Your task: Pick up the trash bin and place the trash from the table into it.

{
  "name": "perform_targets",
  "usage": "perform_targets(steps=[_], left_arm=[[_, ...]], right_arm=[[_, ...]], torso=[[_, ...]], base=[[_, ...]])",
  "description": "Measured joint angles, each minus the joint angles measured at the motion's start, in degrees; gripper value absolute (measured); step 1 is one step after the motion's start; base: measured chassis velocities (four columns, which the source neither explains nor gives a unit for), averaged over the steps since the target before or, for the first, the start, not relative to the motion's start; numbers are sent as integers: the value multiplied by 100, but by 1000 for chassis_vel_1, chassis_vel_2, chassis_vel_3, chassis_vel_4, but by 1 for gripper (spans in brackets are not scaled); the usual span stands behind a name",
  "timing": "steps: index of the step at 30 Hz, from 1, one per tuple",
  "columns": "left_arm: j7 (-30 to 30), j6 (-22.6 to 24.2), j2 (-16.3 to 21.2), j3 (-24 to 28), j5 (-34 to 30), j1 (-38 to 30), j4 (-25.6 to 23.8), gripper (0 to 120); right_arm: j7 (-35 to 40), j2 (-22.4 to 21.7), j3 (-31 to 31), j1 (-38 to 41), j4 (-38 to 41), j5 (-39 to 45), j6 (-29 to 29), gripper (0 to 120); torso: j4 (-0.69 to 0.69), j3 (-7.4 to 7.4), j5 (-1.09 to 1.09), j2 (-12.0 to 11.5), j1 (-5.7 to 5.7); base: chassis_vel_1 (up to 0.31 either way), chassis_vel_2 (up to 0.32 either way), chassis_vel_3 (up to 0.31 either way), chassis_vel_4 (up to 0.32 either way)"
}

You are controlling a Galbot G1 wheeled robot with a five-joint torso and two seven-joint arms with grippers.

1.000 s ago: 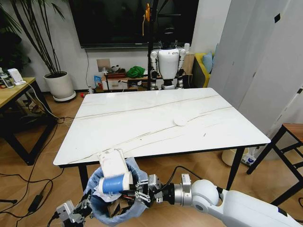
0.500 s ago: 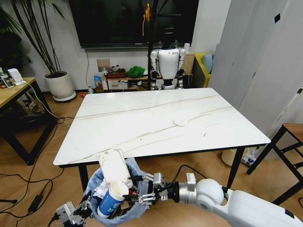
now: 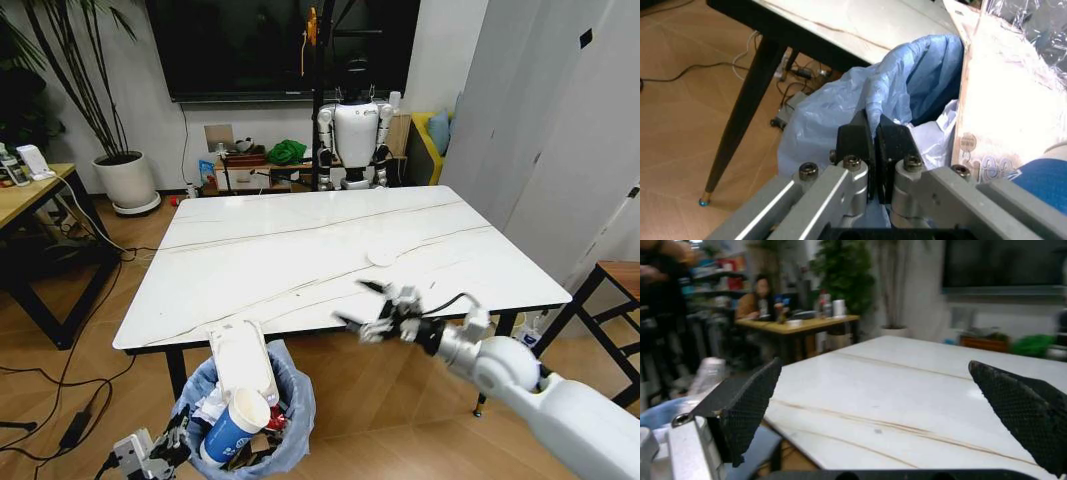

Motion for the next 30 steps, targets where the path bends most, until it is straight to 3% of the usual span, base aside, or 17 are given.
perform_targets(steps=[4, 15, 30], left_arm=[[1, -19, 65, -131, -68, 55, -50, 0], [20, -50, 31, -259, -88, 88, -132, 0], [48, -76, -147, -88, 4, -21, -38, 0]], right_arm=[[629, 77, 825, -653, 68, -35, -2, 100], [559, 462, 1800, -1712, -97, -416, 292, 100], [384, 783, 2090, -2556, -192, -555, 349, 100]], torso=[[-1, 0, -1, 0, 0], [0, 0, -1, 0, -1], [0, 0, -2, 0, -1]], base=[[0, 0, 0, 0], [0, 0, 0, 0], [0, 0, 0, 0]])
